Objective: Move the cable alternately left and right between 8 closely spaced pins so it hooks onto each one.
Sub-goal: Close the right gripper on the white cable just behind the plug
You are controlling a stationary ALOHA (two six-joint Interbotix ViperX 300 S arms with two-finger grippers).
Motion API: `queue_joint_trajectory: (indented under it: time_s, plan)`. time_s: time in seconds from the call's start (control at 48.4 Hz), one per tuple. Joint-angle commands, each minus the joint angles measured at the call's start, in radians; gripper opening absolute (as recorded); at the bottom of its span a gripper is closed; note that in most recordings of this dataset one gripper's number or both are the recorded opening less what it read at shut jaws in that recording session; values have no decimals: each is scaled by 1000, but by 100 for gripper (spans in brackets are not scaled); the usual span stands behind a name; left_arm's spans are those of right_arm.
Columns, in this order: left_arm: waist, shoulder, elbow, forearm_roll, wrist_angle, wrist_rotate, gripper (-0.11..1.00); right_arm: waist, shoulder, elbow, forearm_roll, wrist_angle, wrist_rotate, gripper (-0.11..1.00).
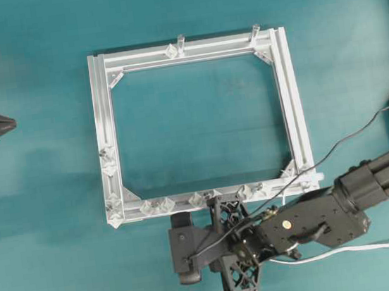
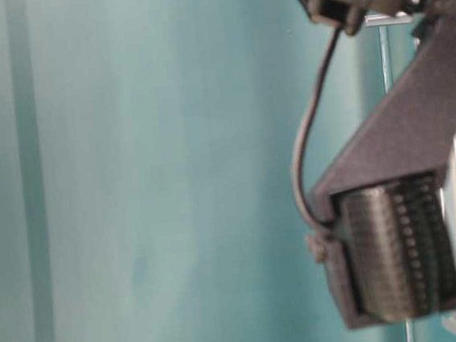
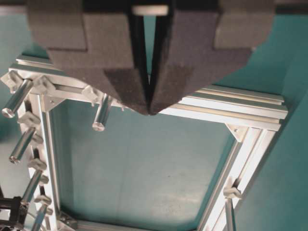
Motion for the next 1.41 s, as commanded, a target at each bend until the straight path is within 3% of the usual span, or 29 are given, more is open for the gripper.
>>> queue_joint_trajectory:
  time_s: [0.0, 0.538, 0.765, 0.931, 1.158, 1.385]
  plan:
    - [3, 14, -11, 3, -11, -3, 0, 9, -12, -15, 0, 2, 0, 14]
    - [3, 14, -11, 5, -11, -3, 0, 25, -32, -97, -2, 110, 8, 14]
    - [3, 14, -9, 3, -11, -3, 0, 25, -72, -104, -2, 198, 60, 14]
    - [3, 14, -11, 5, -11, -3, 0, 25, -100, -104, -9, 236, 149, 14]
    - [5, 14, -9, 5, -11, -5, 0, 28, -135, -84, -12, 273, 339, 14]
    - [3, 14, -9, 5, -11, -6, 0, 54, -178, -41, -60, 325, 517, 14]
